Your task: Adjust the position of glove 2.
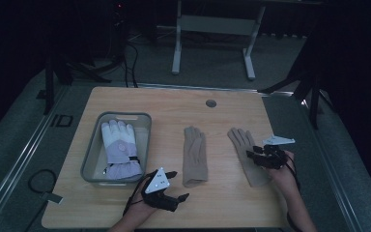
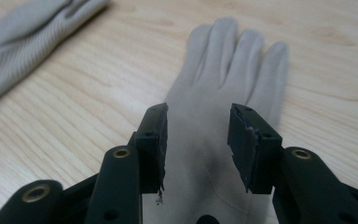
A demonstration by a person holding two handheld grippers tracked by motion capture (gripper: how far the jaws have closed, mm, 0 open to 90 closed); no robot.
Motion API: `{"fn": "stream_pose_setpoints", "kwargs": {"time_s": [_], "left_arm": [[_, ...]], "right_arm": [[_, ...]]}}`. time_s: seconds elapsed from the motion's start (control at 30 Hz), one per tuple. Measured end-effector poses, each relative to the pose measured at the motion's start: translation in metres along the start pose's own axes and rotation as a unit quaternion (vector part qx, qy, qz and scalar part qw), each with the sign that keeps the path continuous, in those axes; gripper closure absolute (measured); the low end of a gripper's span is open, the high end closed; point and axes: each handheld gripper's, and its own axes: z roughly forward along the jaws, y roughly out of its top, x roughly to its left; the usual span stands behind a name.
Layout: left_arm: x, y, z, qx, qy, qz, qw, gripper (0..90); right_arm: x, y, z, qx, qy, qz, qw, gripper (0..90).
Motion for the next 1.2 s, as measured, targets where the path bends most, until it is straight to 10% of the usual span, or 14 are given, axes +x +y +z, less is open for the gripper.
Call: {"fn": "stream_pose_setpoints", "kwargs": {"time_s": [0.27, 0.4, 0.63, 1.2], "left_arm": [[0.0, 0.0, -0.001, 0.0, 0.0, 0.002, 1.0, 14.4], [0.0, 0.0, -0.001, 0.0, 0.0, 0.002, 1.0, 14.3], [-0.001, 0.001, 0.0, 0.0, -0.001, 0.003, 1.0, 14.3], [-0.001, 0.003, -0.003, -0.007, -0.002, 0.002, 1.0, 14.3]], "right_arm": [[-0.006, -0.016, 0.024, 0.017, -0.006, 0.006, 0.9998, 56.3], [-0.007, -0.02, 0.023, 0.0, -0.018, 0.043, 0.9989, 75.9], [0.006, -0.021, 0.024, -0.014, -0.051, 0.063, 0.9966, 83.1], [0.029, -0.017, -0.005, -0.028, -0.146, 0.165, 0.9751, 83.4]]}}
